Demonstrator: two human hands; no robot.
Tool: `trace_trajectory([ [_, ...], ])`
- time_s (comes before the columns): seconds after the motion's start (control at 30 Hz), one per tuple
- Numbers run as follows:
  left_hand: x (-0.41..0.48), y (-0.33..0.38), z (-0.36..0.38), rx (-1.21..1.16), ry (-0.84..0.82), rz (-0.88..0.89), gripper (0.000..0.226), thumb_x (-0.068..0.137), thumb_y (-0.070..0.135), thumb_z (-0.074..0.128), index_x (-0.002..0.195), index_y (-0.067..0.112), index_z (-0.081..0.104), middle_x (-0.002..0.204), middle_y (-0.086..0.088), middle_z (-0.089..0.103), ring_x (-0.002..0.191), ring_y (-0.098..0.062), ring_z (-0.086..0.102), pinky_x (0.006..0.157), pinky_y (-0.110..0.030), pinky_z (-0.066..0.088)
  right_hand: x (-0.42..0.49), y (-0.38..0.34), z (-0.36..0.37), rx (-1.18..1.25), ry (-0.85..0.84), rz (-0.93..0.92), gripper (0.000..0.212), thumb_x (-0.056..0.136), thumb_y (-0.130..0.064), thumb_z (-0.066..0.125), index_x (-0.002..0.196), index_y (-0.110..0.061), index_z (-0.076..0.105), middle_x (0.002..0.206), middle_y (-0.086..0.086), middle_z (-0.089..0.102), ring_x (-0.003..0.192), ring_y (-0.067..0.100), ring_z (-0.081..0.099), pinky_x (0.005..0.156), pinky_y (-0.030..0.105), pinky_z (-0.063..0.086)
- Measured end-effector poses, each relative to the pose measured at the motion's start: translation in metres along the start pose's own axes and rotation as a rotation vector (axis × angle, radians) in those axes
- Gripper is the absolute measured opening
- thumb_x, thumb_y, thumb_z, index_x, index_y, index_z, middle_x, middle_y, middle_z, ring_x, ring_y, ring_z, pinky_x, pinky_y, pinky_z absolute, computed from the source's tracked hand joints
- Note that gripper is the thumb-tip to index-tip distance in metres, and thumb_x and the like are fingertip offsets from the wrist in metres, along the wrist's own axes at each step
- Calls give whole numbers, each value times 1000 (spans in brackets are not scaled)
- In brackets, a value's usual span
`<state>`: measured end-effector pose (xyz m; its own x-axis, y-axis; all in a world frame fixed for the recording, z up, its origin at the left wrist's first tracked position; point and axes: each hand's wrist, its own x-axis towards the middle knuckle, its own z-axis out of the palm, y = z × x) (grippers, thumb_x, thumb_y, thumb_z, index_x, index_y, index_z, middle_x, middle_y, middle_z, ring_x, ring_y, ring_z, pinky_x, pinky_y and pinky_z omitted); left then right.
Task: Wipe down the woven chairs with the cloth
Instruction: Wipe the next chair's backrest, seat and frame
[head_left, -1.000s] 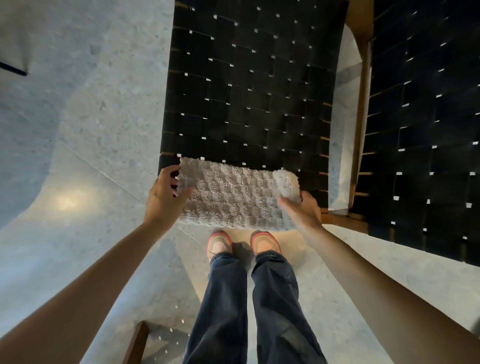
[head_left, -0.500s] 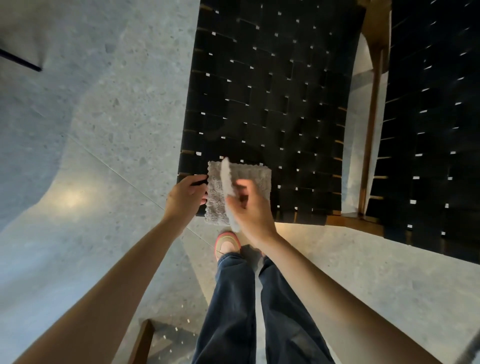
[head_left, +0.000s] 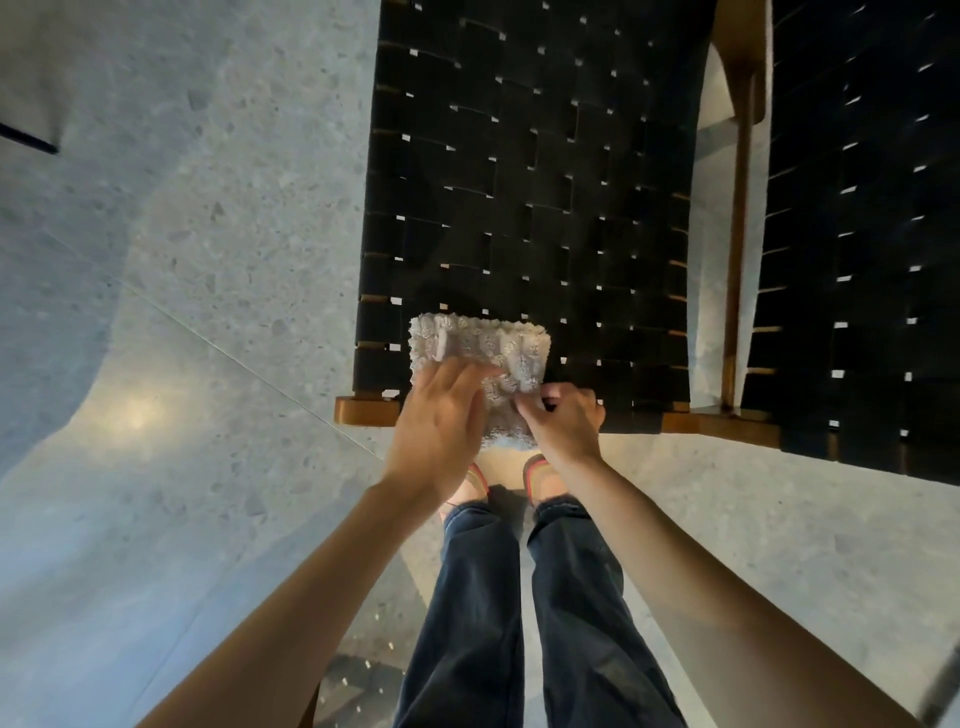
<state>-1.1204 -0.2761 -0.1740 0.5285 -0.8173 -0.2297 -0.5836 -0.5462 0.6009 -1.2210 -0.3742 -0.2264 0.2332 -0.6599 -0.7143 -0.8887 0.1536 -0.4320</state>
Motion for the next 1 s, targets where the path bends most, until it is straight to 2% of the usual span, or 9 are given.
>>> trace_trajectory([
  [0.1,-1,7,9,-126,-131,-137,35,100,10,38,133,15,49,136,-3,48,129,-18,38,108,-32,35,-4,2,-3,151,-36,-60,29,90,-35,64,104,-12,53,105,8,62,90,18,58,72,25,48],
  [0.2,3,23,0,-305,-173,-303,36,102,17,34,136,22,46,142,0,45,122,-14,49,96,-23,43,-19,2,-22,306,29,-158,24,86,-31,69,95,-20,50,85,-8,57,69,1,55,52,6,41],
  [0.33,16,61,-22,-505,-207,-436,33,103,24,34,132,21,48,132,0,53,101,-7,56,83,-17,46,-46,-2,-68,475,91,-310,24,82,-18,74,90,-26,53,86,-11,59,76,-10,58,58,6,44],
  [0.4,19,87,-31,-617,-237,-476,27,102,31,38,124,24,51,125,1,55,103,-10,56,86,-24,48,-63,-2,-98,538,134,-358,24,81,-12,74,91,-24,55,87,-9,61,77,-5,61,61,9,47],
  [0.47,21,120,-38,-764,-254,-523,18,99,37,44,109,27,54,116,6,59,102,-10,59,77,-21,51,-80,0,-131,555,169,-393,26,81,-9,74,96,-20,56,90,-6,62,81,2,62,66,13,49],
  [0.57,20,177,-41,-882,-259,-558,27,91,47,53,101,23,57,104,6,63,95,-9,63,65,-21,55,-110,10,-182,552,178,-442,32,82,-7,73,102,-21,52,93,-4,63,83,4,64,69,16,50],
  [0.67,13,237,-36,-871,-276,-509,41,82,49,64,104,16,56,100,0,65,87,-8,67,60,-23,57,-142,26,-233,510,186,-498,33,82,-10,73,103,-23,50,90,-8,64,79,5,64,65,18,51],
  [0.77,7,292,-28,-875,-300,-473,36,84,35,68,110,13,57,102,-4,67,91,-15,68,69,-29,59,-173,45,-282,504,226,-512,33,83,-12,73,105,-21,50,90,-11,65,81,10,66,69,27,56],
  [1.0,1,387,-21,-872,-329,-223,16,95,18,54,109,24,49,109,4,57,92,-8,59,68,-22,56,-224,83,-371,446,487,-449,19,91,-14,62,102,-29,58,96,-26,60,94,-7,59,77,7,46],
])
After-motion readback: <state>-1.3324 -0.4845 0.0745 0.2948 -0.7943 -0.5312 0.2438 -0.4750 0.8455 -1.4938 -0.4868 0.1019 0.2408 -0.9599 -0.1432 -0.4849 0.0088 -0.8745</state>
